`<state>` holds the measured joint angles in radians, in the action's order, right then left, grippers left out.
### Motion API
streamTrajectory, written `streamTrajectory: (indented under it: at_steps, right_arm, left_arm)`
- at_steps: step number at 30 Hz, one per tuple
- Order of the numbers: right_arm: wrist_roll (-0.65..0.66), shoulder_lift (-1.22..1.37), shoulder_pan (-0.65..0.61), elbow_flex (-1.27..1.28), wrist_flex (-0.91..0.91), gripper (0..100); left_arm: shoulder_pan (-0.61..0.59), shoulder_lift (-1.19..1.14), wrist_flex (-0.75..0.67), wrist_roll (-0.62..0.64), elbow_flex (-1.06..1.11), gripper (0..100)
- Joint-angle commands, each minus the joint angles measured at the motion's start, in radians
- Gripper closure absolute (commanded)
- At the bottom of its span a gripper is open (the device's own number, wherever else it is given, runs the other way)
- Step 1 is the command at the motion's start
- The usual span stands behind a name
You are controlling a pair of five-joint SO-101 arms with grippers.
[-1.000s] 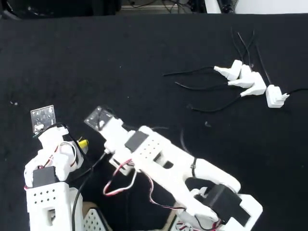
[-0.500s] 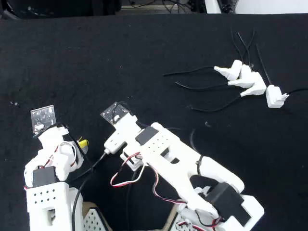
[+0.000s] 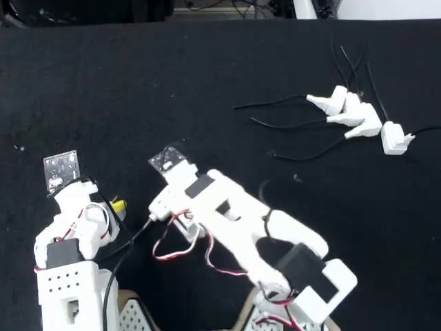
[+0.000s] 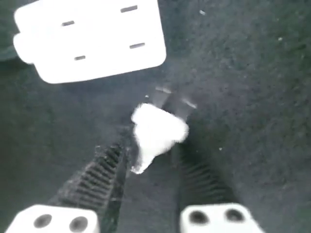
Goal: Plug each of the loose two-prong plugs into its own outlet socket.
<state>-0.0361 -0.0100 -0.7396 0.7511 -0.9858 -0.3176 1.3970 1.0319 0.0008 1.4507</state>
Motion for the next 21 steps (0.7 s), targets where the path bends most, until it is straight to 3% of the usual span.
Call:
streamTrajectory:
  at_steps: [1,9,13,17,21]
  right_arm:
    - [0.066,-0.084,0.028,0.008,-0.009,98.8]
    - [0.336,-0.223,0.141,0.002,0.044,98.6]
    - [0.344,-0.128,0.147,-0.001,0.063,93.6]
    - [0.342,-0.082,0.147,-0.008,0.064,98.8]
    - [0.342,-0.073,0.146,-0.004,0.031,92.6]
  left_arm:
    - [-0.008,0.005,0.003,-0.011,-0.033,73]
    - [-0.008,0.005,0.003,-0.009,-0.035,73]
    - [-0.008,0.005,0.003,-0.009,-0.035,73]
    - [-0.008,0.005,0.003,-0.009,-0.035,73]
    - [-0.008,0.005,0.003,-0.011,-0.035,73]
